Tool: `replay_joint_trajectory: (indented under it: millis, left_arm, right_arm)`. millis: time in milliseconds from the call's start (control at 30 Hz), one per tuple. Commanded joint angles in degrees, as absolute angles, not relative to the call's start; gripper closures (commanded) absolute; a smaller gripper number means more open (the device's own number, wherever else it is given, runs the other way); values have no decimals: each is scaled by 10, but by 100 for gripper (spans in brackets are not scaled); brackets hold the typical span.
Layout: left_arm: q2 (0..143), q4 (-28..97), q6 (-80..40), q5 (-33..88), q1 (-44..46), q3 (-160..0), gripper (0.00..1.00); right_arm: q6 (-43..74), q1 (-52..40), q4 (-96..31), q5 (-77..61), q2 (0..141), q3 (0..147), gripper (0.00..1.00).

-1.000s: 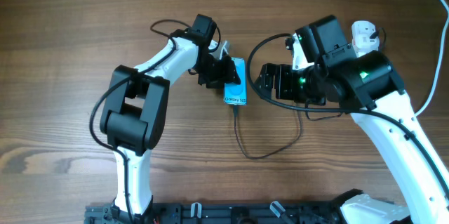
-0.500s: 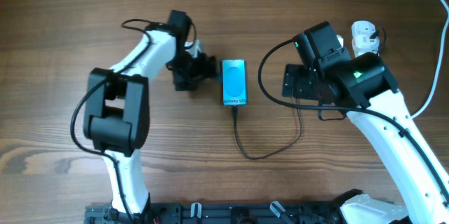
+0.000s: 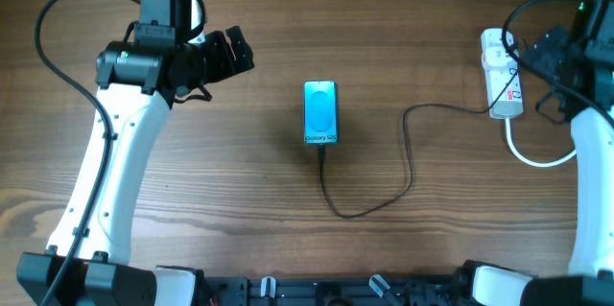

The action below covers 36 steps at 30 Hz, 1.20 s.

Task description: Plug charger to phone and switch on socket

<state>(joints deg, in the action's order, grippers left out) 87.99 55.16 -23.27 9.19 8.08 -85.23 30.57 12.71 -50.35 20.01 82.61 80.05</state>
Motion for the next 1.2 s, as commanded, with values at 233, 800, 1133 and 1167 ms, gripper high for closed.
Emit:
replay_joint_trajectory:
  millis: [233, 800, 1133, 1167]
  left_arm:
    - [883, 551, -238, 83, 78, -851, 0]
    - [883, 551, -238, 83, 78, -851, 0]
    - [883, 551, -238, 83, 78, -851, 0]
    - [883, 551, -238, 83, 78, -851, 0]
  right_arm:
    - [272, 232, -427, 145, 955, 790, 0]
    - [207, 240, -324, 44, 1135, 790, 0]
    - [210, 256, -294, 29, 1168, 790, 0]
    - [211, 256, -292, 28, 1168, 790, 0]
